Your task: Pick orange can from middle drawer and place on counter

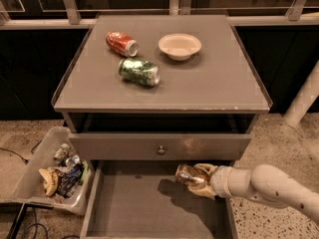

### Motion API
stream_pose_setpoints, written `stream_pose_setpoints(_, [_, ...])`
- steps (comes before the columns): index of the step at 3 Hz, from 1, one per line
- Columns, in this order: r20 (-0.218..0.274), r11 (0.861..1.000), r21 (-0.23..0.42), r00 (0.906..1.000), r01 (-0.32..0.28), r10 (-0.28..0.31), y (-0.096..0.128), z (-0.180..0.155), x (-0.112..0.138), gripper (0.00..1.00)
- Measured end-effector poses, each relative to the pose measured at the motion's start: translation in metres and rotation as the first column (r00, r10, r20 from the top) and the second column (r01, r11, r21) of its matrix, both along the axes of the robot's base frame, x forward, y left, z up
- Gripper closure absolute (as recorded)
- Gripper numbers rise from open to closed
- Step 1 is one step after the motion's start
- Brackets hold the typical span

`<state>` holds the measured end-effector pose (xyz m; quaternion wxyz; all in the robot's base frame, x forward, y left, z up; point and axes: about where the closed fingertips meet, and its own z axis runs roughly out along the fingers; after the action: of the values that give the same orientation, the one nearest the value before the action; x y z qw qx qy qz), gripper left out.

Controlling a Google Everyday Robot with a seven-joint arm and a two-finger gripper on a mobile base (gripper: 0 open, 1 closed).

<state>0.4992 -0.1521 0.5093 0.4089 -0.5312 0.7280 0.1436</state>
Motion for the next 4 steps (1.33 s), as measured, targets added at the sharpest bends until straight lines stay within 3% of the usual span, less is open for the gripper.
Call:
stream_pose_setpoints(1, [0.047,0.997,-0.038,0.9967,-0.064,0.066,-0.01,0.059,-0.008,1.0])
stream_pose_setpoints(2, [0.04,0.997,-0.039,0.997,-0.065,0.066,-0.008,0.056,-0.007,1.0])
stream_pose_setpoints(3, [0.08,0.997,-0.05,0.9949,-0.057,0.061,-0.02,0.085,-0.02,1.0])
stream_pose_setpoints(4, [0.178,0.993,-0.089,0.98,-0.074,0.089,-0.032,0.151,-0.047,1.0])
